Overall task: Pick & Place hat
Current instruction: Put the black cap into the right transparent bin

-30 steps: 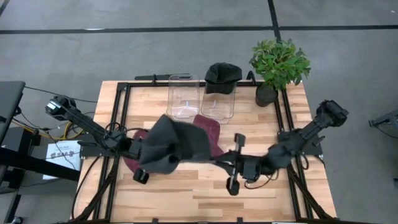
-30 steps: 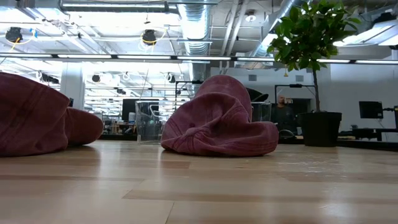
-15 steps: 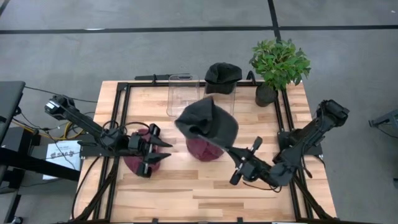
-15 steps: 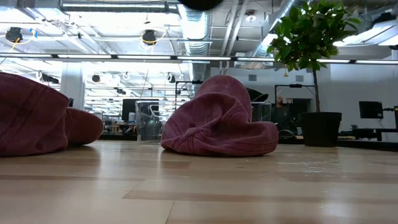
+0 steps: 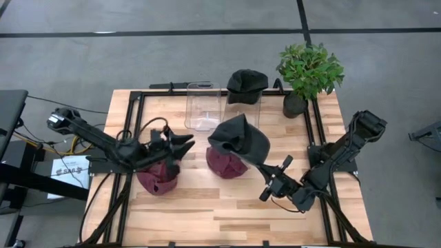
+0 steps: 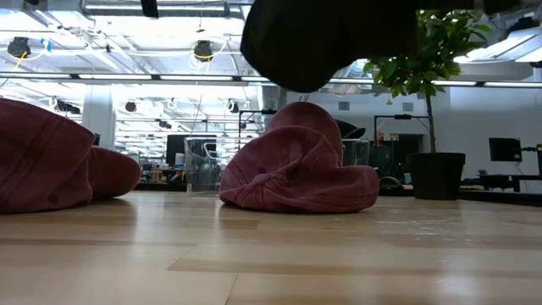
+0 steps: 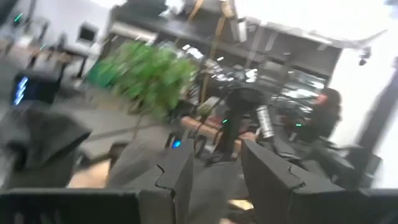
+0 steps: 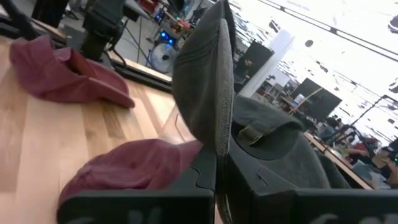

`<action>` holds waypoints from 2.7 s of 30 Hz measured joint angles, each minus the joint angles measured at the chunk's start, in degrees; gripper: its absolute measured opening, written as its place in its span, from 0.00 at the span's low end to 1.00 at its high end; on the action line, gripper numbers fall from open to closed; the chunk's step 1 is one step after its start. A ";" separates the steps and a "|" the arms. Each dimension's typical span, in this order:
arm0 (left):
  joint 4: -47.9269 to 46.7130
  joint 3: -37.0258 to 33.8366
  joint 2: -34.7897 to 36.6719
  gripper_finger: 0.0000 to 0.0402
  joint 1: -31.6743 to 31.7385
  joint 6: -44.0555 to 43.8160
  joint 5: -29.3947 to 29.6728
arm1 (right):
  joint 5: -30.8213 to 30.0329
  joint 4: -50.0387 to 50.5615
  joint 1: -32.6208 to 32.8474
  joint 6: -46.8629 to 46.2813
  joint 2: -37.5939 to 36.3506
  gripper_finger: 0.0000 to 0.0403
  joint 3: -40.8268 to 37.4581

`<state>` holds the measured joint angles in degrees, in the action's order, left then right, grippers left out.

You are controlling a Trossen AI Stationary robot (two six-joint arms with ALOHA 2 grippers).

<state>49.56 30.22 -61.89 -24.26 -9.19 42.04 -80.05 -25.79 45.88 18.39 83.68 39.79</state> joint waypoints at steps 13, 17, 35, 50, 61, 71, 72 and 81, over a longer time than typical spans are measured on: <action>-11.30 0.03 -0.02 0.33 20.14 -32.66 -21.85 | 0.66 -5.64 5.66 9.75 0.00 0.01 -0.13; -14.47 0.04 -0.02 0.33 23.48 -39.13 -30.05 | 1.01 -8.10 7.84 13.20 0.00 0.01 -0.13; -16.17 0.04 -0.50 0.33 19.91 -39.78 -34.07 | 4.93 -10.71 7.15 30.40 0.00 0.01 5.84; -17.66 0.04 -0.50 0.33 15.65 -39.66 -34.64 | 11.94 -10.30 0.43 32.22 0.00 0.01 6.63; -19.37 0.04 -0.50 0.29 13.67 -38.62 -36.30 | 12.57 -10.28 -1.26 32.20 0.00 0.01 6.63; -21.17 0.03 -0.37 0.12 13.67 -37.00 -37.13 | 9.36 -9.64 -0.61 32.06 0.00 0.01 6.63; -21.13 0.04 -0.37 0.12 13.67 -36.96 -37.49 | 8.70 -9.14 -0.38 32.04 0.02 0.01 6.63; -20.46 0.02 -0.37 0.17 13.67 -34.65 -37.90 | 5.07 -8.46 2.05 31.96 0.02 0.01 6.63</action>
<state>29.10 30.24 -62.26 -10.59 -43.84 4.14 -74.98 -34.25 47.93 50.36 83.70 46.41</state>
